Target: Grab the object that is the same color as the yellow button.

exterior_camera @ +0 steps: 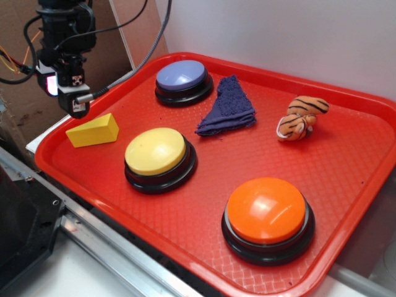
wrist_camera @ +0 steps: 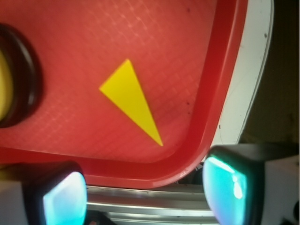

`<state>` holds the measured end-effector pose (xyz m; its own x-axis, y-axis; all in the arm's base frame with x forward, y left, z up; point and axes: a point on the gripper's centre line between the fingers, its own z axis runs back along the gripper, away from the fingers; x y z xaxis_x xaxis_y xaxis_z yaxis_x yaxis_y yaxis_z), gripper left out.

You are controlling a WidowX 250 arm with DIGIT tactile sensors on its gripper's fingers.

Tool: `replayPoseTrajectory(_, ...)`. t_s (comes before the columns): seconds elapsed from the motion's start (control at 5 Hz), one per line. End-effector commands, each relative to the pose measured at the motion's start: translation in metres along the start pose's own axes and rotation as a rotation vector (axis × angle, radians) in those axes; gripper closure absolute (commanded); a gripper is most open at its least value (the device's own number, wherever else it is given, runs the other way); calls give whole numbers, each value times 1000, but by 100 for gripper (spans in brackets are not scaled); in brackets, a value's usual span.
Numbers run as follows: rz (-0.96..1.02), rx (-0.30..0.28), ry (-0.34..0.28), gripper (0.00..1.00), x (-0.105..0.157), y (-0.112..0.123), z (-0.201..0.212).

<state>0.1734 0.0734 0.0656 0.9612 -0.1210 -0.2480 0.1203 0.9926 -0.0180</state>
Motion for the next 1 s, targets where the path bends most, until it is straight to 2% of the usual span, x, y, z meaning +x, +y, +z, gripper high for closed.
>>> replayPoseTrajectory(0.0,-90,31,-25,0,14,8,-6)
replayPoseTrajectory(0.2,-107,34,8,0,21,5,-20)
replayPoseTrajectory(0.6,-151,4,51,0,38,-11,-43)
replayPoseTrajectory(0.8,-134,-6,73,7,38,-16,-45)
